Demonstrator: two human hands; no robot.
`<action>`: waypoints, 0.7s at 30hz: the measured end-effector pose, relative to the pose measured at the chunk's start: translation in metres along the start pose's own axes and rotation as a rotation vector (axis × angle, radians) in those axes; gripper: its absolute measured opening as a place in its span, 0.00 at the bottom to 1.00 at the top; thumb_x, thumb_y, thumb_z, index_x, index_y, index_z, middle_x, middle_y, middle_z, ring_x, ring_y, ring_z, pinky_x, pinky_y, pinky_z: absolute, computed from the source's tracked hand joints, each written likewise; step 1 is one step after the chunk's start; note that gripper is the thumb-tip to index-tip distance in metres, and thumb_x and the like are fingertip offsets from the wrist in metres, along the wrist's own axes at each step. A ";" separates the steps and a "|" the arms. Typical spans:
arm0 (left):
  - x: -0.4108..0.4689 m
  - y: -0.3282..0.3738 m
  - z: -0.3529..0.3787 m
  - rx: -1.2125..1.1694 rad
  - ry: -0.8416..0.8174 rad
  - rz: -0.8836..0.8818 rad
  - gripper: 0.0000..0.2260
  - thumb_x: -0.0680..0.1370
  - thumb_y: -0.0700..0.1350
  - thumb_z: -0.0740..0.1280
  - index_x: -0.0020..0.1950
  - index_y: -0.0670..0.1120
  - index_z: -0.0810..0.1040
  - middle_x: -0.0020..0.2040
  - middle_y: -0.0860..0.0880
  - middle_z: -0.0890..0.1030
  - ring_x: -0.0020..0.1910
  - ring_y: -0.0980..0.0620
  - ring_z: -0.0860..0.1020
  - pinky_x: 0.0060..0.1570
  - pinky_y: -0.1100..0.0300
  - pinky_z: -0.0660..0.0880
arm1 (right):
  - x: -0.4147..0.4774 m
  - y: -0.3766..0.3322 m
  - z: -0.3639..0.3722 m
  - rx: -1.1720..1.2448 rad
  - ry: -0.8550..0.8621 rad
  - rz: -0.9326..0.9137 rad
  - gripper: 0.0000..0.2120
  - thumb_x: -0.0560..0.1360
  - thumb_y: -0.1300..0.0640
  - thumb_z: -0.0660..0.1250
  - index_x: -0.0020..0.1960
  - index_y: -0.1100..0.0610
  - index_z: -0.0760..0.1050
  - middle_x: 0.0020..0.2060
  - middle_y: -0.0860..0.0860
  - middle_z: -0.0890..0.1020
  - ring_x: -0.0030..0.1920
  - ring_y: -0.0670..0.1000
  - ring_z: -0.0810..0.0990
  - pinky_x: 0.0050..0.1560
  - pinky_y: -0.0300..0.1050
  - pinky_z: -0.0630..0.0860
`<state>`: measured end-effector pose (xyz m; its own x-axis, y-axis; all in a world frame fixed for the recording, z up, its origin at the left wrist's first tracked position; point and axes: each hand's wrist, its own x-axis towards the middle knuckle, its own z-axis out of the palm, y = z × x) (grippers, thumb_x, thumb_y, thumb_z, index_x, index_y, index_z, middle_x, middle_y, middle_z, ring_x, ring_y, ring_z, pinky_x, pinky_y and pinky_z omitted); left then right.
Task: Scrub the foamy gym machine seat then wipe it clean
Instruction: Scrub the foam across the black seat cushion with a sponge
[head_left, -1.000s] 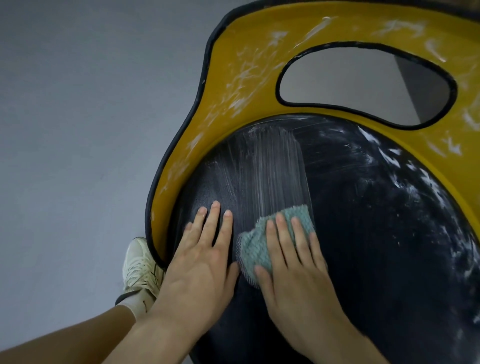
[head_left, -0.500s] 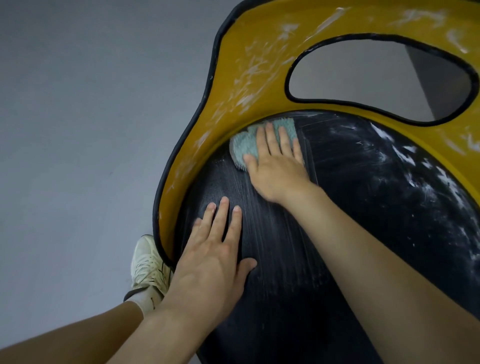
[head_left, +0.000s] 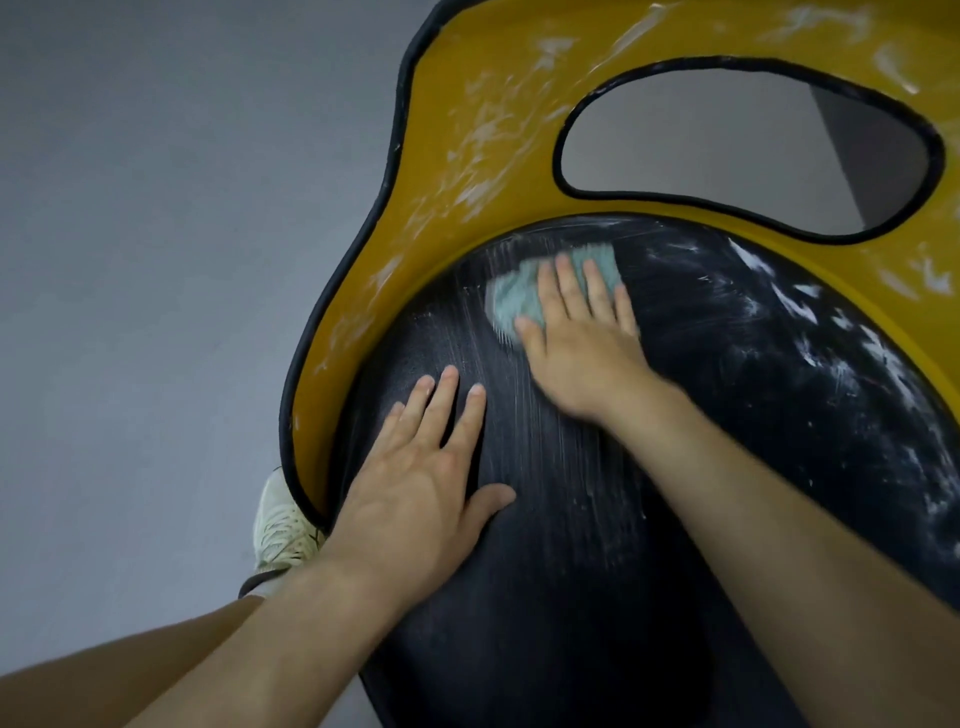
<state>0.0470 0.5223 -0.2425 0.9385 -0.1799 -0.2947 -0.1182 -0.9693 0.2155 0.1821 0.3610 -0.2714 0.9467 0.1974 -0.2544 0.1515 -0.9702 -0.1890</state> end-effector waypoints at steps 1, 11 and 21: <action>0.005 -0.001 -0.002 0.014 -0.015 0.007 0.39 0.81 0.67 0.51 0.81 0.52 0.32 0.79 0.48 0.29 0.79 0.51 0.31 0.78 0.54 0.35 | 0.020 0.000 -0.008 -0.006 -0.023 0.002 0.31 0.85 0.41 0.39 0.82 0.52 0.34 0.82 0.49 0.36 0.80 0.52 0.32 0.79 0.56 0.33; 0.053 -0.011 -0.002 0.066 0.016 0.090 0.48 0.73 0.79 0.46 0.81 0.53 0.33 0.80 0.48 0.31 0.79 0.51 0.31 0.79 0.52 0.36 | -0.099 0.027 0.010 0.000 -0.009 -0.067 0.30 0.84 0.41 0.35 0.81 0.52 0.30 0.80 0.48 0.32 0.79 0.50 0.28 0.79 0.54 0.32; 0.050 -0.009 0.018 0.067 0.188 0.094 0.44 0.74 0.79 0.40 0.82 0.54 0.37 0.82 0.50 0.35 0.80 0.50 0.32 0.79 0.48 0.37 | -0.035 0.025 -0.002 -0.018 -0.030 -0.039 0.29 0.85 0.42 0.39 0.81 0.50 0.31 0.80 0.46 0.33 0.79 0.50 0.30 0.79 0.55 0.32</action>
<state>0.0894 0.5186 -0.2758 0.9656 -0.2415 -0.0960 -0.2232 -0.9600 0.1692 0.1532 0.3298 -0.2655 0.9310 0.2389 -0.2760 0.1932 -0.9640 -0.1826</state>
